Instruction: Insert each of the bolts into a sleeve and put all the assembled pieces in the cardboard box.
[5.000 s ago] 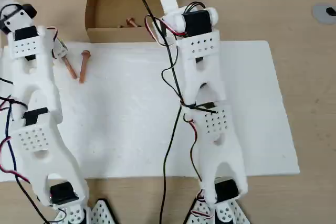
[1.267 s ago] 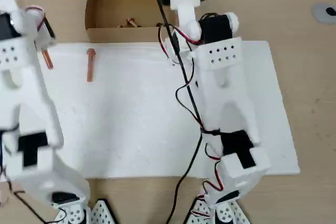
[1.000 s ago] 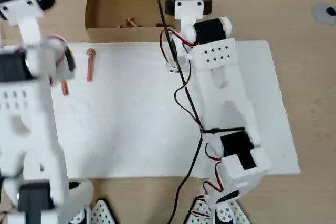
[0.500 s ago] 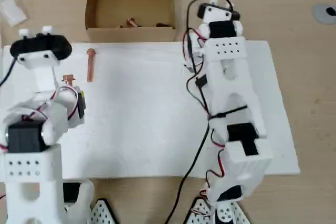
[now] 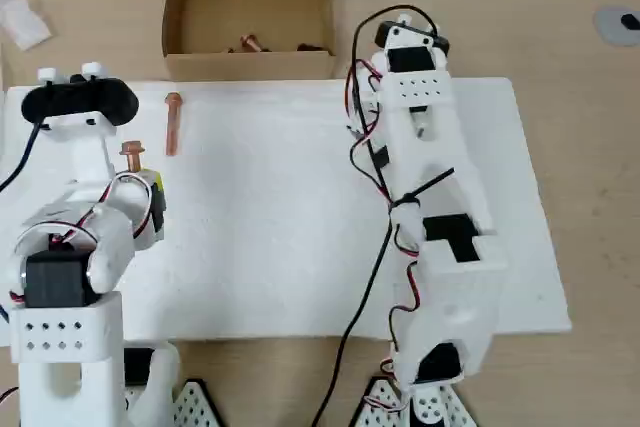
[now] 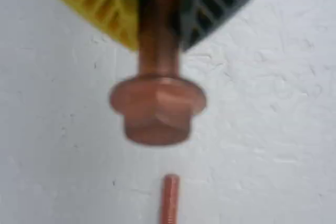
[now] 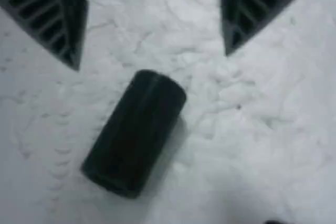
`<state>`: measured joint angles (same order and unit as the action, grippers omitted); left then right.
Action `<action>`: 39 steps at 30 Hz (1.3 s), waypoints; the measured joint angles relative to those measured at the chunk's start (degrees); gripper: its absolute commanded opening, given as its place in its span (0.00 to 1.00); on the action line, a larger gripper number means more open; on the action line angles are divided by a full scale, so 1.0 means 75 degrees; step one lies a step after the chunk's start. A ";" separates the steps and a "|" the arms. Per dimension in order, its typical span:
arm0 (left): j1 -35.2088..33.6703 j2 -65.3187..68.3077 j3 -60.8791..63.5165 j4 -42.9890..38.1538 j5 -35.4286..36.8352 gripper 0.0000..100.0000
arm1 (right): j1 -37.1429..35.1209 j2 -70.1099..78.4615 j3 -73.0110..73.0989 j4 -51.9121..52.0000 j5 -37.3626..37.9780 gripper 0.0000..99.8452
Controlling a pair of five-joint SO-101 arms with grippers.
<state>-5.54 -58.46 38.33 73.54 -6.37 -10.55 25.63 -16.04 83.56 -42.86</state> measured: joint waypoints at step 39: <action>0.0000 0.0000 0.0258 0.0000 0.0000 0.01 | 0.0586 0.0610 -0.0363 -0.0363 -0.0164 0.21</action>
<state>-5.54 -58.46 40.26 73.54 -6.37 -6.15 30.20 -18.77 80.84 -44.09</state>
